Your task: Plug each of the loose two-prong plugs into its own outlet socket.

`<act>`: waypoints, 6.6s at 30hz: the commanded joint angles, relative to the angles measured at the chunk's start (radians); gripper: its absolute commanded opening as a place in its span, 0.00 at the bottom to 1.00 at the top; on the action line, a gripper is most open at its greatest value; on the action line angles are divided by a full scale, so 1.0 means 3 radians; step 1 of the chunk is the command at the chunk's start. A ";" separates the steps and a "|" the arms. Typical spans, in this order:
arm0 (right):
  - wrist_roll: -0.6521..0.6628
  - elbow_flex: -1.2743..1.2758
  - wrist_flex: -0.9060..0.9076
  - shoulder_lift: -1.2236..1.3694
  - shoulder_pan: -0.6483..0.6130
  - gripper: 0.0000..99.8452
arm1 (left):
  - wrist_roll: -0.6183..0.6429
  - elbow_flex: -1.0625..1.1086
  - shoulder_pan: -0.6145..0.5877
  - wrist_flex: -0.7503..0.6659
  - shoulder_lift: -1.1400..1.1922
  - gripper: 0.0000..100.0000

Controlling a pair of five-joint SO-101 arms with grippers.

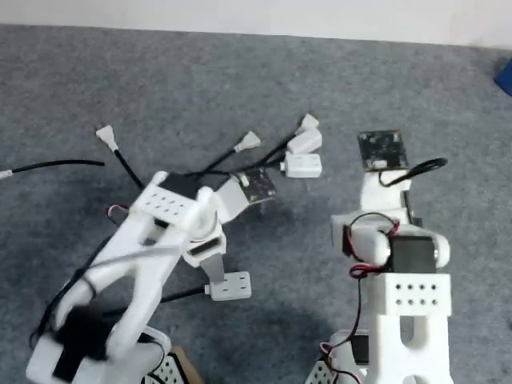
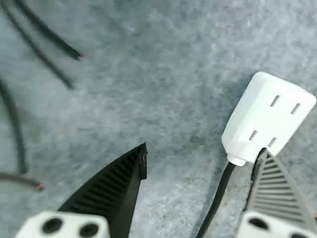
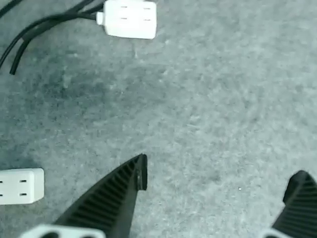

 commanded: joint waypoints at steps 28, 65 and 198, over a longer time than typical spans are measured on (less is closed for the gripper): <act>0.0000 0.0667 -0.0667 0.0437 -0.0667 0.41 | 0.1984 -0.4846 -0.2335 -0.0010 0.3440 0.34; 0.0015 0.0754 -0.0662 0.0463 -0.0105 0.41 | 0.1130 -0.5864 -0.1112 0.1744 0.3526 0.01; 0.3703 0.0294 -0.0857 0.2401 -0.0898 0.07 | 0.1233 -0.0161 -0.1716 -0.0680 0.1102 0.24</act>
